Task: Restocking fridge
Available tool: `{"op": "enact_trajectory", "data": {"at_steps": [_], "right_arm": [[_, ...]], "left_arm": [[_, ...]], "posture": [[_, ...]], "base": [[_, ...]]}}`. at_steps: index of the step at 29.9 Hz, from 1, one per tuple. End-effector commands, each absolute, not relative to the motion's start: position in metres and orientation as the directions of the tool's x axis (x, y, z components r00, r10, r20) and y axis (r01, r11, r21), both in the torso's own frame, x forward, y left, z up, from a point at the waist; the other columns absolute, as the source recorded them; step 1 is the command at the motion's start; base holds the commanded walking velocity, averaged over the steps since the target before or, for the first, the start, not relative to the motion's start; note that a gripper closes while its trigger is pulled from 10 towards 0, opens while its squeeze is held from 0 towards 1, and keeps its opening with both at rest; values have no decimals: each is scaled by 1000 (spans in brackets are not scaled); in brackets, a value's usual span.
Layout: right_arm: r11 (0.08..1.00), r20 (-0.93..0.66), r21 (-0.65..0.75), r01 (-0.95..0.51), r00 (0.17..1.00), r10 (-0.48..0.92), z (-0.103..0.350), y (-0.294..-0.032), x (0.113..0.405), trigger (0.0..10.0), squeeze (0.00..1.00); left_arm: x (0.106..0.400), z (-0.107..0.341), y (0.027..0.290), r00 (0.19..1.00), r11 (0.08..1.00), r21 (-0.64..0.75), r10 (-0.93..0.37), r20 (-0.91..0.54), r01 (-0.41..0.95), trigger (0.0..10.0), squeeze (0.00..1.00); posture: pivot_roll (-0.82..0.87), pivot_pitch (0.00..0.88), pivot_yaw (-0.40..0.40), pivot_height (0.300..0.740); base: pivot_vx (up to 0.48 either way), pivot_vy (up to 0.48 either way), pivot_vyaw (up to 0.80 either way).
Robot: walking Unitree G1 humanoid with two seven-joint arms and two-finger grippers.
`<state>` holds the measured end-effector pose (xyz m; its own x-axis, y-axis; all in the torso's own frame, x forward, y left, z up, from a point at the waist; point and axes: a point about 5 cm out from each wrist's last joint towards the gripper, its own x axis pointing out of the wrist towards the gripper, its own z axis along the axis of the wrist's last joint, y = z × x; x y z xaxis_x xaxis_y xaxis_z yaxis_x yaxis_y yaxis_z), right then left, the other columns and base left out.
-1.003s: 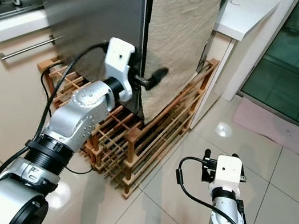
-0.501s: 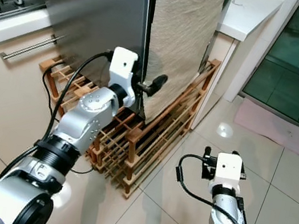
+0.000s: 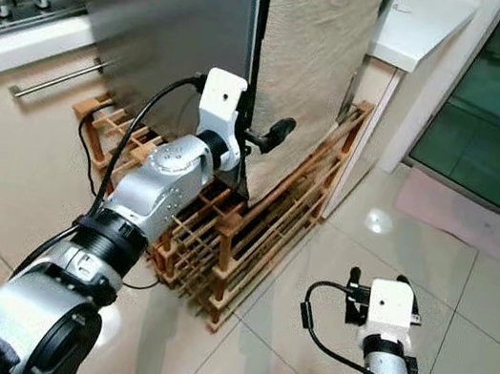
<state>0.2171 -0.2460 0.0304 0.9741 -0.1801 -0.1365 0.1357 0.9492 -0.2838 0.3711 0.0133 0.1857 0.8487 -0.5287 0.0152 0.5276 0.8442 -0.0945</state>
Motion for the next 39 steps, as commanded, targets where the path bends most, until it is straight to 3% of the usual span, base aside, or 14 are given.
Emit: {"op": "enact_trajectory", "data": {"at_steps": [1, 7, 11, 18, 21, 24, 28, 30, 31, 32, 33, 34, 36, 39], "right_arm": [[947, -141, -290, 136, 973, -183, 32, -250, 213, 10000, 0], [947, -146, -294, 133, 973, -182, 33, -251, 211, 10000, 0], [946, -150, -296, 130, 972, -180, 35, -251, 212, 10000, 0], [949, -147, -288, 127, 974, -175, 36, -247, 216, 10000, 0], [950, -143, -284, 127, 974, -173, 37, -246, 217, 10000, 0], [953, -132, -276, 127, 977, -169, 39, -242, 217, 10000, 0], [958, -104, -257, 124, 982, -155, 44, -234, 213, 10000, 0], [962, -71, -242, 128, 986, -149, 51, -229, 210, 10000, 0], [962, -71, -242, 128, 986, -149, 51, -229, 210, 10000, 0], [963, -18, -236, 126, 991, -134, 63, -224, 208, 10000, 0], [962, 8, -242, 126, 992, -128, 69, -222, 208, 10000, 0], [962, 8, -242, 126, 992, -128, 69, -222, 208, 10000, 0], [957, 50, -249, 148, 989, -140, 82, -222, 206, 10000, 0], [959, 149, -214, 185, 977, -155, 117, -220, 199, 10000, 0]], "left_arm": [[367, 212, -19, 817, 807, -133, -570, 82, 576, 10000, 0], [350, 217, -53, 707, 681, -204, -699, 106, 704, 10000, 0], [326, 229, -79, 567, 537, -190, -803, 183, 822, 10000, 0], [298, 240, -81, 354, 344, -84, -898, 262, 935, 10000, 0], [295, 238, -75, 333, 328, -66, -907, 259, 942, 10000, 0], [297, 230, -60, 361, 361, -46, -902, 238, 932, 10000, 0], [308, 208, -16, 510, 514, -31, -842, 177, 857, 10000, 0], [313, 193, 17, 630, 633, -31, -763, 146, 773, 10000, 0], [313, 193, 17, 630, 633, -31, -763, 146, 773, 10000, 0], [315, 175, 54, 751, 746, -82, -653, 100, 660, 10000, 0], [314, 166, 71, 805, 800, -87, -589, 73, 594, 10000, 0], [314, 166, 71, 805, 800, -87, -589, 73, 594, 10000, 0], [311, 155, 100, 890, 880, -136, -454, 44, 455, 10000, 0], [288, 153, 141, 947, 949, -40, -309, 84, 313, 10000, 0]], "posture": [[-274, 35, 31, 732], [-280, 44, 27, 732], [-274, 50, 27, 732], [-264, 54, 26, 732], [-264, 54, 27, 732], [-258, 47, 28, 732], [-236, 40, 33, 732], [-226, 35, 35, 732], [-226, 35, 35, 732], [-213, 24, 40, 732], [-213, 21, 42, 732], [-213, 21, 42, 732], [-215, 11, 42, 732], [-213, 0, 36, 732]], "base": [[0, 0, 0], [0, 0, 0], [0, 0, 0], [0, 0, 0], [0, 0, 0], [0, 0, 0], [0, 0, 0], [0, 0, 0], [0, 0, 0], [0, 0, 0], [0, 0, 0], [0, 0, 0], [0, 0, 0], [0, 0, 0]]}}
